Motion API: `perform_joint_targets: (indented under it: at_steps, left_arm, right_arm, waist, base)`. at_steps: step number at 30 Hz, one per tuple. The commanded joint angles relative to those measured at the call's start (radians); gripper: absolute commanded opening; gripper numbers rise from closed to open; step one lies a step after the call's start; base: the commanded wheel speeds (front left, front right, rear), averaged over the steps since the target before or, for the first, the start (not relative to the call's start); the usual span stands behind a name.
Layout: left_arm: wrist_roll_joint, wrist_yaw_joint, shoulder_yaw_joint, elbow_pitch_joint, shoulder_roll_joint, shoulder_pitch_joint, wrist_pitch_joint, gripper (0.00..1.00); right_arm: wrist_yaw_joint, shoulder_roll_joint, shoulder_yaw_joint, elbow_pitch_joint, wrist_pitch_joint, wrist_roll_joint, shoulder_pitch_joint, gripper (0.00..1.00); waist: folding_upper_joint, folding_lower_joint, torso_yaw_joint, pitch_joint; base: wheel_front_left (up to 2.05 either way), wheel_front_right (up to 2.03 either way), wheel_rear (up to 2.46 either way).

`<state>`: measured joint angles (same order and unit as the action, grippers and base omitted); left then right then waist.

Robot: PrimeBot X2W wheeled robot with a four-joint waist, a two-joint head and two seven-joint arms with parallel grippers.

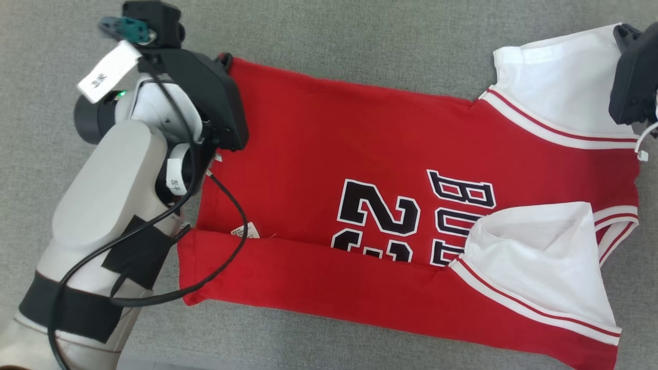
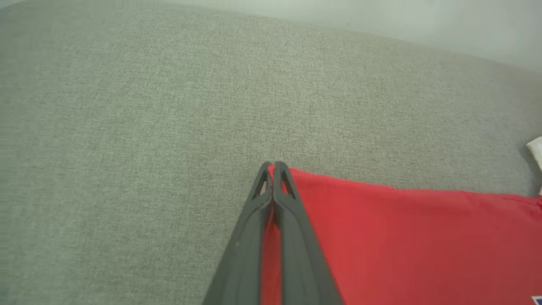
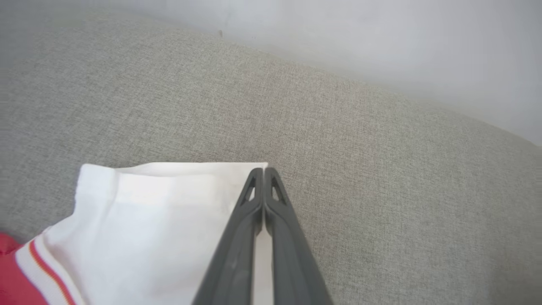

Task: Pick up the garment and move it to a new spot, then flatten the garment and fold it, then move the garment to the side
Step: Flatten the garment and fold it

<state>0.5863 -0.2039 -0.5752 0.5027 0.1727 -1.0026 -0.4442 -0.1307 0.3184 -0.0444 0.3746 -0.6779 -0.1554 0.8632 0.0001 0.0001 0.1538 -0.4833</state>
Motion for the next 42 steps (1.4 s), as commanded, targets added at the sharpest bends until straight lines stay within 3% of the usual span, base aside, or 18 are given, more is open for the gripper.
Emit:
perform_joint_targets:
  at_steps: [1,18,24,32,42]
  left_arm:
    - [0.007,-0.01,0.013,-0.018,0.01,0.019,0.023,0.0]
    - [0.043,-0.061,0.052,-0.225,0.067,0.287,0.148,0.0]
    - [0.013,-0.024,0.026,-0.268,0.11,0.345,0.202,0.0]
    - [-0.108,0.076,-0.06,-0.268,0.18,0.334,0.358,0.0]
    - [-0.217,0.106,-0.107,-0.207,0.2,0.351,0.633,0.0]
  right_arm:
    - [0.0,0.015,-0.003,-0.032,0.001,-0.02,-0.027,0.0]
    - [0.0,0.105,-0.024,-0.41,-0.046,-0.219,-0.375,0.0]
    - [0.0,0.119,-0.03,-0.486,-0.056,-0.26,-0.45,0.0]
    - [0.0,0.126,-0.014,-0.528,0.01,-0.298,-0.486,0.0]
    - [0.0,0.102,0.003,-0.522,0.102,-0.291,-0.511,0.0]
  waist:
    - [-0.0001,-0.0001,-0.002,0.006]
    - [-0.0001,-0.0001,-0.016,0.101]
    - [-0.0001,-0.0001,-0.027,0.118]
    - [-0.0001,-0.0001,-0.04,0.141]
    - [-0.0001,-0.0001,-0.061,0.186]
  base:
    - [0.0,0.0,0.0]
    - [0.0,0.0,0.0]
    - [0.0,0.0,0.0]
    - [0.0,0.0,0.0]
    - [0.0,0.0,0.0]
